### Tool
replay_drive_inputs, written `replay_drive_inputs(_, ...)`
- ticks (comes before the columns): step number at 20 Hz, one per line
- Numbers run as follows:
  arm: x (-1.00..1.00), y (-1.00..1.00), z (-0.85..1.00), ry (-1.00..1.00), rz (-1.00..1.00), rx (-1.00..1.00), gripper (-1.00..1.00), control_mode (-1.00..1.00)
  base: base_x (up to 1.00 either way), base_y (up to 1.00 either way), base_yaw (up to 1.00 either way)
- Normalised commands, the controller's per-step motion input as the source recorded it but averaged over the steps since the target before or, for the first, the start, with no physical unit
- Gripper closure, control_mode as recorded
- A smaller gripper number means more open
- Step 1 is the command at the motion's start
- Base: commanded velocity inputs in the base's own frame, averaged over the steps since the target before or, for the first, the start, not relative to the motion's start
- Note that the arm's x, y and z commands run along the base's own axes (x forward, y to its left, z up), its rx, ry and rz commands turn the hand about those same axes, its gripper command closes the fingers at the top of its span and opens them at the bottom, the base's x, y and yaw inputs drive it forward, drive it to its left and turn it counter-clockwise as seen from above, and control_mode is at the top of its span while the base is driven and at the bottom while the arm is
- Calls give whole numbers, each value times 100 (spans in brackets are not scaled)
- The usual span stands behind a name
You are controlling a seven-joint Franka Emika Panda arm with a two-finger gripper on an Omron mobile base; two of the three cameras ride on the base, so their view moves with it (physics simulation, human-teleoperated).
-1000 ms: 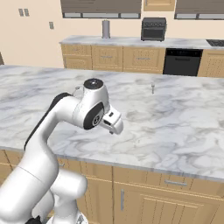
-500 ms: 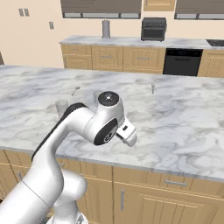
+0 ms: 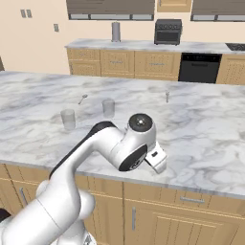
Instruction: Take the tongs from the drawer on the right and place them on the dining counter next to the tray containing the hot dog.
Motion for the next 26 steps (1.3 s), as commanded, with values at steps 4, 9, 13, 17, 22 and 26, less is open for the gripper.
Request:
replay_drive_inputs(4, -12, -54, -13, 0, -11, 9, -100, -100, 0, 0, 0)
replay_drive_inputs(9, -14, -46, -16, -3, -4, 14, -100, -100, 0, 0, 0)
replay_drive_inputs(13, -14, -27, -24, -10, -2, 15, -100, -100, 0, 0, 0)
replay_drive_inputs(17, -8, -31, -28, -11, -4, 14, -100, -100, 0, 0, 0)
replay_drive_inputs(22, -5, -16, -33, -14, -4, 10, -100, -100, 0, 0, 0)
replay_drive_inputs(26, -12, 0, -31, -15, -2, 4, -100, -100, 0, 0, 0)
